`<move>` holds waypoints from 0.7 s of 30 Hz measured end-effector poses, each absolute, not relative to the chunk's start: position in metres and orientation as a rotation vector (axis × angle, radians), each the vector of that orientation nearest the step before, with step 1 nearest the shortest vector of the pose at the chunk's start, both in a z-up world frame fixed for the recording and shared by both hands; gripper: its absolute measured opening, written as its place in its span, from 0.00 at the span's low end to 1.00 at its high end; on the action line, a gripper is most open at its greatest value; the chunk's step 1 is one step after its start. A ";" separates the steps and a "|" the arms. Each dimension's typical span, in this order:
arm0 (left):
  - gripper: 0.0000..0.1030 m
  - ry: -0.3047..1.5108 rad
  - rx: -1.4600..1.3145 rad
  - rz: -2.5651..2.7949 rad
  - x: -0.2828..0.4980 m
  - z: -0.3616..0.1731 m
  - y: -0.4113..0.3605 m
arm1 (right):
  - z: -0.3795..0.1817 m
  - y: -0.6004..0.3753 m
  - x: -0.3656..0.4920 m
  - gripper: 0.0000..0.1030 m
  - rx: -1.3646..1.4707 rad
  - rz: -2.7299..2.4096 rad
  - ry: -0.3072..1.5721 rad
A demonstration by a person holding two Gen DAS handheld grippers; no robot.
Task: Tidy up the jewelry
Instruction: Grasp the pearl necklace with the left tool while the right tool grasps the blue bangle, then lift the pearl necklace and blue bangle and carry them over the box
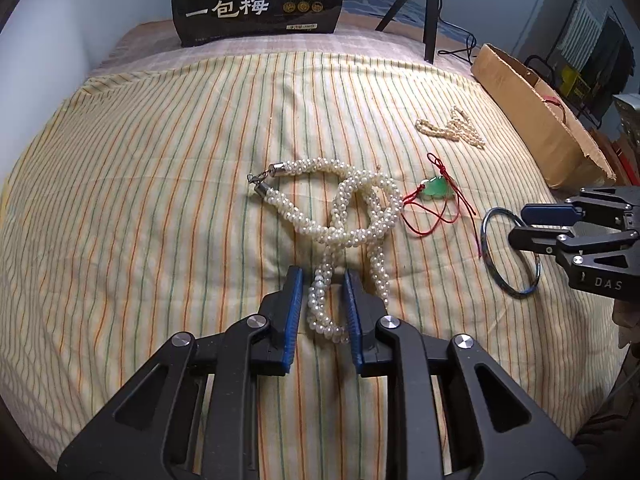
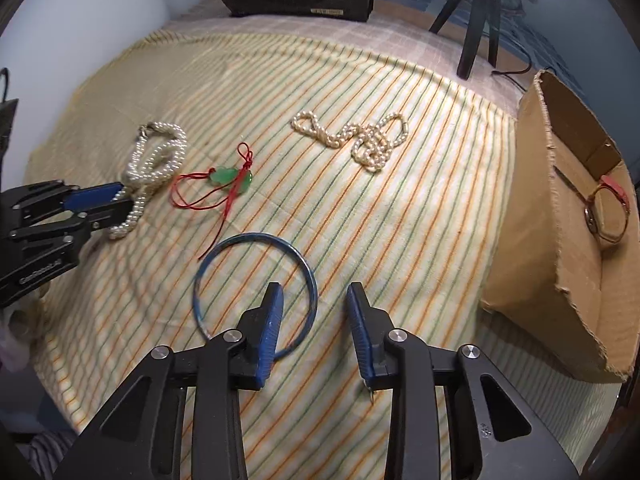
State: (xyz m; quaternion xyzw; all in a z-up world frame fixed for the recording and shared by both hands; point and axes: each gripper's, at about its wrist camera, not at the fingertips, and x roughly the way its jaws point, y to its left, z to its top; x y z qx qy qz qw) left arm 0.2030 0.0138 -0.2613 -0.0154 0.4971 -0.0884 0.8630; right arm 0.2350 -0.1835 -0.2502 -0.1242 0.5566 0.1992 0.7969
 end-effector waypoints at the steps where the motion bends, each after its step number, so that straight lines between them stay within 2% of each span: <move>1: 0.17 1.035 -0.025 -0.184 0.202 -0.261 0.013 | -0.251 -0.183 0.235 0.29 -0.266 0.428 1.194; 5: 0.08 1.019 -0.019 -0.177 0.202 -0.261 0.010 | -0.250 -0.181 0.236 0.20 -0.258 0.435 1.194; 7: 0.06 1.017 -0.040 -0.173 0.202 -0.260 0.012 | -0.250 -0.181 0.236 0.09 -0.253 0.437 1.194; 13: 0.06 1.005 -0.105 -0.176 0.197 -0.254 0.020 | -0.248 -0.177 0.235 0.03 -0.235 0.438 1.182; 21: 0.06 0.955 -0.161 -0.171 0.184 -0.232 0.033 | -0.234 -0.182 0.226 0.03 -0.176 0.452 1.154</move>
